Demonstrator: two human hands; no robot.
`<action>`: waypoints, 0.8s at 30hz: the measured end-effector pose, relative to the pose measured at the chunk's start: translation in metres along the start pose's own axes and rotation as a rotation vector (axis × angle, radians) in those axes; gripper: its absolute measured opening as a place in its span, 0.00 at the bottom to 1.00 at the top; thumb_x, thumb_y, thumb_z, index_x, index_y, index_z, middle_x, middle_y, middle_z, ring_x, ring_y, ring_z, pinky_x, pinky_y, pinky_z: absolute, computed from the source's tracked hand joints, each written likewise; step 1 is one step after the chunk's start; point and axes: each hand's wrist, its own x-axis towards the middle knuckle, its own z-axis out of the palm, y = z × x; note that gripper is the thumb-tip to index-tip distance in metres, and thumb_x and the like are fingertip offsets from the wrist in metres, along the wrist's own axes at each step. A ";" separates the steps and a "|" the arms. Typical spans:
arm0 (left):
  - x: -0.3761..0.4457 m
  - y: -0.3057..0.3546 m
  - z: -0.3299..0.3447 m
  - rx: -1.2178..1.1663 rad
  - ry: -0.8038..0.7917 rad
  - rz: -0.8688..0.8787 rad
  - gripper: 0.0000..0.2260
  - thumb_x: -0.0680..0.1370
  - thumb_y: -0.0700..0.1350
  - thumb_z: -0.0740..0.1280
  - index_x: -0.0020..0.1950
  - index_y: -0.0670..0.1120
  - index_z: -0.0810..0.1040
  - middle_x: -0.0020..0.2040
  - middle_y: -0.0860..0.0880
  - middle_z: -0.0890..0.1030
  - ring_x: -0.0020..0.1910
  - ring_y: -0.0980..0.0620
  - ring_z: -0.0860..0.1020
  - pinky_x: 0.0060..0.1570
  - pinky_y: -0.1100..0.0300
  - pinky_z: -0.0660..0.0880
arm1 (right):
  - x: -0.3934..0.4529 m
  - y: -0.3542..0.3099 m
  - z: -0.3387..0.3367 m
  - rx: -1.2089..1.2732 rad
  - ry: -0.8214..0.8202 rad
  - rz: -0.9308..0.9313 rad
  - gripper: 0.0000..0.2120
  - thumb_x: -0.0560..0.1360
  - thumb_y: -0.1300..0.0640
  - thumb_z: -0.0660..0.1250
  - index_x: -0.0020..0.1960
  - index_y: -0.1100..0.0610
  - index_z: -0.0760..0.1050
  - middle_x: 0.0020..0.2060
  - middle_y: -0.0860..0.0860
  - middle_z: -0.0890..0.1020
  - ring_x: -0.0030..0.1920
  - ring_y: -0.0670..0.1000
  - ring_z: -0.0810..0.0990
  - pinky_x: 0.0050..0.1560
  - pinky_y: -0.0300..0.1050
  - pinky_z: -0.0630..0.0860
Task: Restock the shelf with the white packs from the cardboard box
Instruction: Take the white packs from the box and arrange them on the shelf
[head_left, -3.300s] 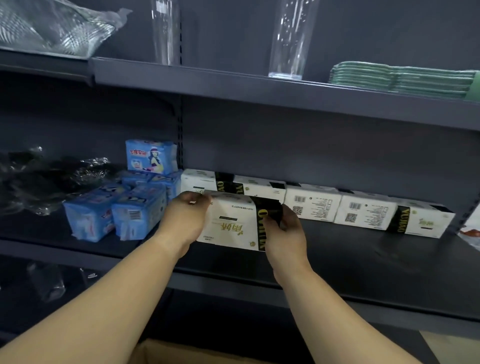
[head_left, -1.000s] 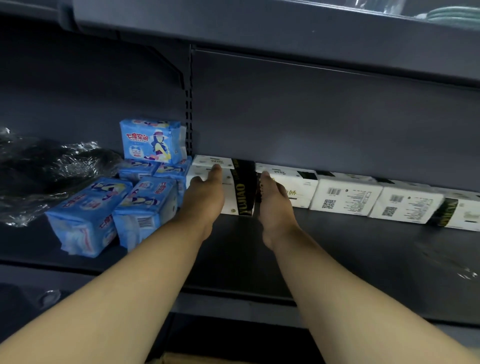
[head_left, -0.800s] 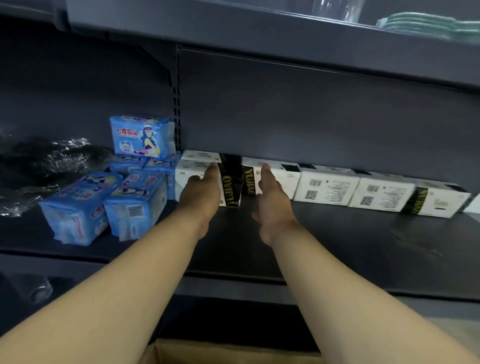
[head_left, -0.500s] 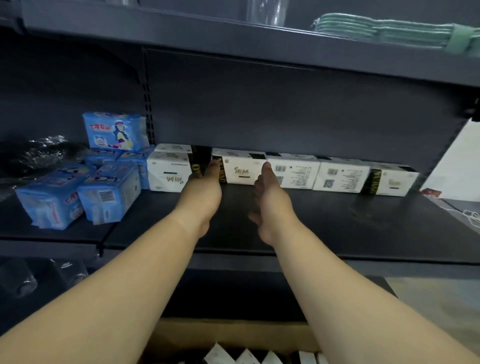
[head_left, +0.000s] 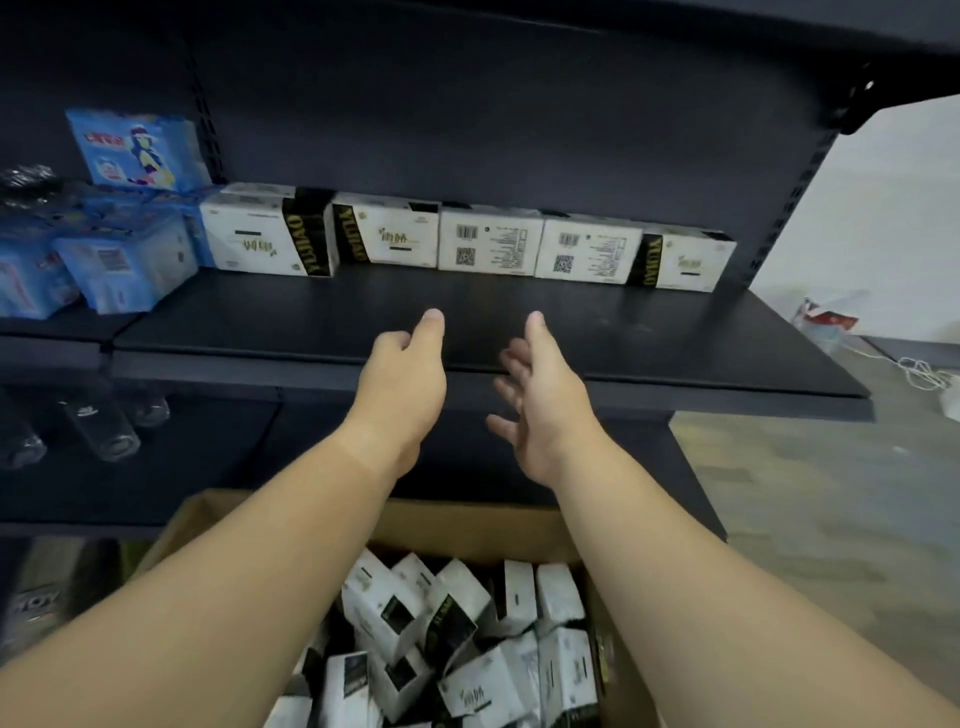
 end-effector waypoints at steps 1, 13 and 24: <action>-0.005 -0.004 0.002 0.014 -0.005 -0.010 0.25 0.81 0.62 0.54 0.73 0.50 0.66 0.51 0.56 0.72 0.46 0.56 0.70 0.42 0.61 0.64 | -0.004 0.004 -0.004 -0.002 -0.004 0.010 0.33 0.78 0.33 0.56 0.78 0.49 0.61 0.74 0.46 0.68 0.72 0.50 0.68 0.66 0.56 0.68; -0.017 -0.063 -0.005 0.050 -0.032 -0.130 0.17 0.80 0.63 0.56 0.53 0.51 0.73 0.44 0.54 0.75 0.43 0.56 0.74 0.37 0.61 0.65 | -0.018 0.061 -0.018 -0.075 -0.013 0.146 0.30 0.80 0.35 0.56 0.74 0.53 0.67 0.64 0.51 0.78 0.60 0.51 0.78 0.65 0.57 0.73; 0.028 -0.145 -0.035 0.124 -0.082 -0.367 0.15 0.82 0.60 0.55 0.50 0.49 0.68 0.42 0.54 0.71 0.40 0.58 0.69 0.48 0.59 0.66 | 0.011 0.155 0.005 -0.141 0.098 0.393 0.29 0.78 0.33 0.57 0.70 0.51 0.71 0.57 0.48 0.80 0.60 0.50 0.77 0.67 0.58 0.71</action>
